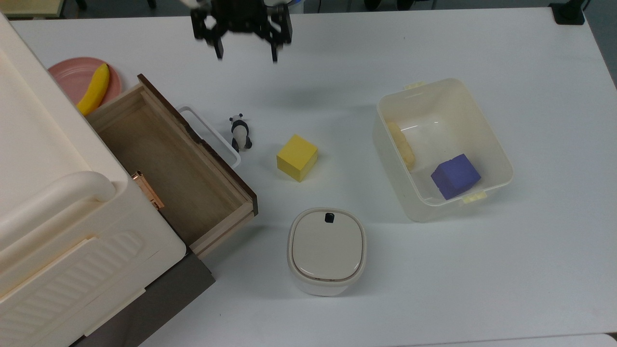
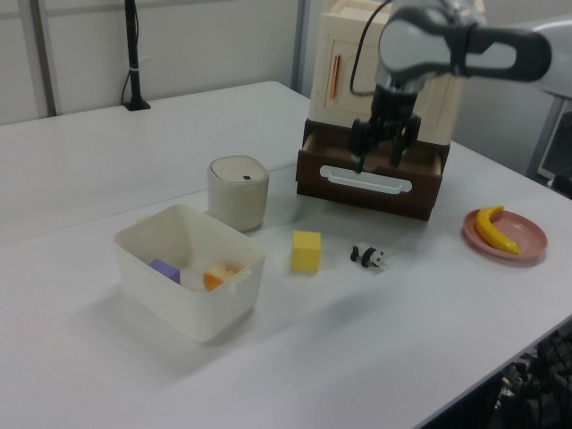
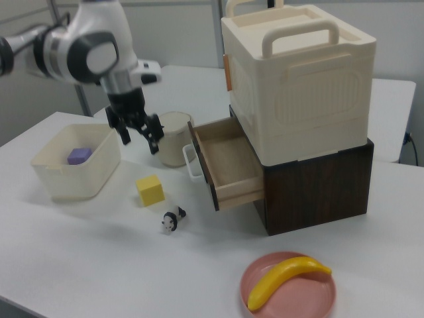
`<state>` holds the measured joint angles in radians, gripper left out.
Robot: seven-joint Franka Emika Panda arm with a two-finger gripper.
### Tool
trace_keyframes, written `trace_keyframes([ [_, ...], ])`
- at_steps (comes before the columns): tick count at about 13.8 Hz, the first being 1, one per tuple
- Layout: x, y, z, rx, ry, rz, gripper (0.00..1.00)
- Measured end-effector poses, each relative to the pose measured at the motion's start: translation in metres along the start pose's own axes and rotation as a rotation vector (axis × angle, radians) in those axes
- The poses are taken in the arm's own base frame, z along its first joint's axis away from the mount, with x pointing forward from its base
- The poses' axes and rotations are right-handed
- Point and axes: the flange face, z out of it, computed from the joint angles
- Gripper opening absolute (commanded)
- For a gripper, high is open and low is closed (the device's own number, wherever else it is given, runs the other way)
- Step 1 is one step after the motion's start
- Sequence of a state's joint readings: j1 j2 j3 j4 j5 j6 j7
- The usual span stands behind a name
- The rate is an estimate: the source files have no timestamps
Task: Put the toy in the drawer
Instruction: 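Move the gripper down toward the small black-and-white panda toy, then close the gripper around the panda toy beside the drawer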
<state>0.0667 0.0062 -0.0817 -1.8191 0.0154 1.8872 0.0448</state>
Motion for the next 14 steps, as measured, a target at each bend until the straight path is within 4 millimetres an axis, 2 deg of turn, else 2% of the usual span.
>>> trace_keyframes([
  [2, -0.002, 0.004, 0.048, -0.046, 0.023, -0.021, 1.00],
  [5, -0.002, 0.006, 0.093, -0.083, -0.023, -0.040, 1.00],
  [7, 0.007, 0.008, 0.132, -0.117, -0.048, -0.061, 1.00],
  [9, 0.016, 0.014, 0.162, -0.131, -0.041, -0.065, 1.00],
  [14, 0.018, 0.022, 0.196, -0.160, -0.079, -0.080, 1.00],
])
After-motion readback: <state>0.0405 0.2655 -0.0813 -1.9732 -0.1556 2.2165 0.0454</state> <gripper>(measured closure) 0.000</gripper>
